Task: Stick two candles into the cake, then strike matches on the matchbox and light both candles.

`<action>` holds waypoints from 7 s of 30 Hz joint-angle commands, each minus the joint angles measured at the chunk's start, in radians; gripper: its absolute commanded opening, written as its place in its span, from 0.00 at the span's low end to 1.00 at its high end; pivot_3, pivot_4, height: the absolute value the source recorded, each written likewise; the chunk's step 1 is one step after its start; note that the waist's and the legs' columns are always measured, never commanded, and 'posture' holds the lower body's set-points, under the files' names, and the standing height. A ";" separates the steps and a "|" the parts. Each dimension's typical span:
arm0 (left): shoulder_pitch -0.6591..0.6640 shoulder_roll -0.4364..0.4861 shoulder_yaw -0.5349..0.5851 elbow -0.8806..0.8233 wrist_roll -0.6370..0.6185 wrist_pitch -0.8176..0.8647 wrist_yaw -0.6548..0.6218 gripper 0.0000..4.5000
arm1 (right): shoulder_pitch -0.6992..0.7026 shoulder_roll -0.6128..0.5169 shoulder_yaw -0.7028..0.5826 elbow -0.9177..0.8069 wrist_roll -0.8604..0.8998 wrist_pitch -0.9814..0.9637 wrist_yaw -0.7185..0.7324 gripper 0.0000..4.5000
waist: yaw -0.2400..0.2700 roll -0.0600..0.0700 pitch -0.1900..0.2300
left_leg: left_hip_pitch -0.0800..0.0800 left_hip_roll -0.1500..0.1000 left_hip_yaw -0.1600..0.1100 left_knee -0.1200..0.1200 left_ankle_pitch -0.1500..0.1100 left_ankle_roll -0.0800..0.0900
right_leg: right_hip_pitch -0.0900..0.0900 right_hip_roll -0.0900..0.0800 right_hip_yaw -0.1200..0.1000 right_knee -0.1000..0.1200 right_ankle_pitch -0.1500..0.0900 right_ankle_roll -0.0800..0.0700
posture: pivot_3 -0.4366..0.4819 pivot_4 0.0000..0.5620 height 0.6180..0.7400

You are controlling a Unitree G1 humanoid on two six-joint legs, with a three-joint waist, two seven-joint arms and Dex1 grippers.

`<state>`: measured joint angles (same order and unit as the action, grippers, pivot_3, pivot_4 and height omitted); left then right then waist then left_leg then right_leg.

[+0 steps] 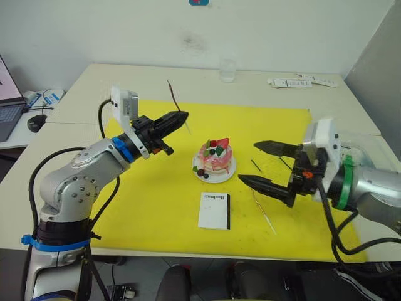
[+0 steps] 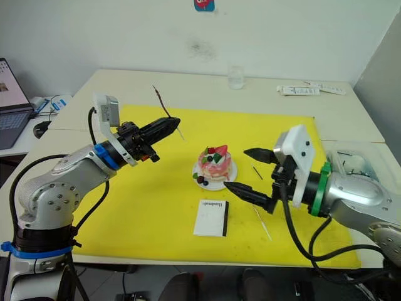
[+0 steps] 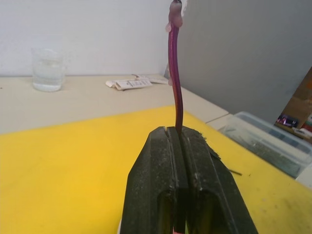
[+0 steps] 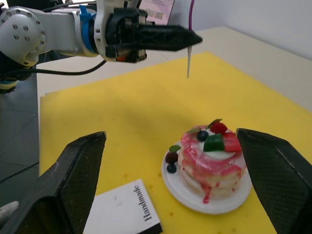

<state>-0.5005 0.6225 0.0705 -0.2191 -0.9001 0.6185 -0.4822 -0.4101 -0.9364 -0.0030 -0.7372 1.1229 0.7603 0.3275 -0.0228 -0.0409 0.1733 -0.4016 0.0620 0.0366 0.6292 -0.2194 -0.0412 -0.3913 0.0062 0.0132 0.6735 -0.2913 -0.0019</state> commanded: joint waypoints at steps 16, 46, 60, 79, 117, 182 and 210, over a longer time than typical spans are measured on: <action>-0.019 -0.191 -0.068 0.148 0.292 -0.177 -0.180 0.00 | -0.018 0.080 0.081 -0.050 -0.265 0.111 0.017 0.99 | 0.011 0.000 0.000 | -0.016 0.000 0.000 0.002 0.000 0.000 | -0.018 0.000 0.000 0.006 0.001 -0.001 | 0.48 0.27 1.00; 0.013 -0.227 -0.079 0.161 0.380 -0.159 -0.276 0.00 | -0.001 0.133 0.055 -0.068 -0.304 0.168 0.033 0.99 | 0.012 0.000 0.000 | -0.015 0.000 -0.001 0.005 0.000 0.000 | -0.017 0.003 -0.001 0.007 0.002 -0.001 | 0.48 0.27 1.00; 0.085 -0.258 -0.144 0.226 0.525 -0.332 -0.293 0.00 | 0.015 0.150 0.050 -0.076 -0.327 0.171 0.044 0.99 | 0.016 0.000 -0.001 | -0.015 0.000 -0.002 0.009 0.000 0.000 | -0.014 0.003 -0.002 0.008 0.003 -0.001 | 0.48 0.27 1.00; 0.058 -0.224 -0.026 0.108 0.450 -0.226 -0.246 0.63 | 0.026 0.178 0.034 -0.079 -0.325 0.184 0.034 1.00 | 0.015 0.001 -0.001 | -0.016 0.001 -0.001 0.015 0.000 0.000 | -0.013 0.004 0.000 0.008 0.006 0.005 | 0.48 0.27 1.00; 0.335 0.052 -0.055 -0.307 0.168 0.087 -0.451 1.00 | 0.680 0.247 0.088 -0.066 -0.843 -0.105 -0.034 1.00 | 0.017 0.001 -0.002 | -0.015 0.001 -0.001 0.016 0.000 0.000 | -0.014 0.003 0.001 0.008 0.007 0.004 | 0.48 0.27 1.00; 0.287 0.036 -0.156 -0.384 0.101 0.155 -0.433 1.00 | 0.964 0.063 -0.531 0.274 -0.679 -0.226 0.661 0.22 | 0.020 0.006 -0.006 | -0.013 -0.001 -0.001 0.017 0.000 0.001 | -0.012 0.009 0.002 0.008 0.009 0.001 | 0.48 0.27 1.00; 0.340 0.031 -0.224 -0.452 0.193 0.060 -0.395 1.00 | 0.617 -0.417 -0.236 0.055 -0.653 0.426 0.564 0.69 | 0.021 0.006 -0.006 | -0.014 -0.001 0.000 0.017 0.000 0.001 | -0.013 0.009 0.003 0.007 0.009 0.001 | 0.48 0.27 1.00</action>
<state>-0.1626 0.6604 -0.1592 -0.6277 -0.6992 0.6942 -0.8814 0.2230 -1.3357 -0.2605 -0.6908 0.4833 1.1927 0.9015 -0.0016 -0.0346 0.1670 -0.4161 0.0612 0.0362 0.6463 -0.2192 -0.0406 -0.4041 0.0149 0.0162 0.6807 -0.2826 -0.0008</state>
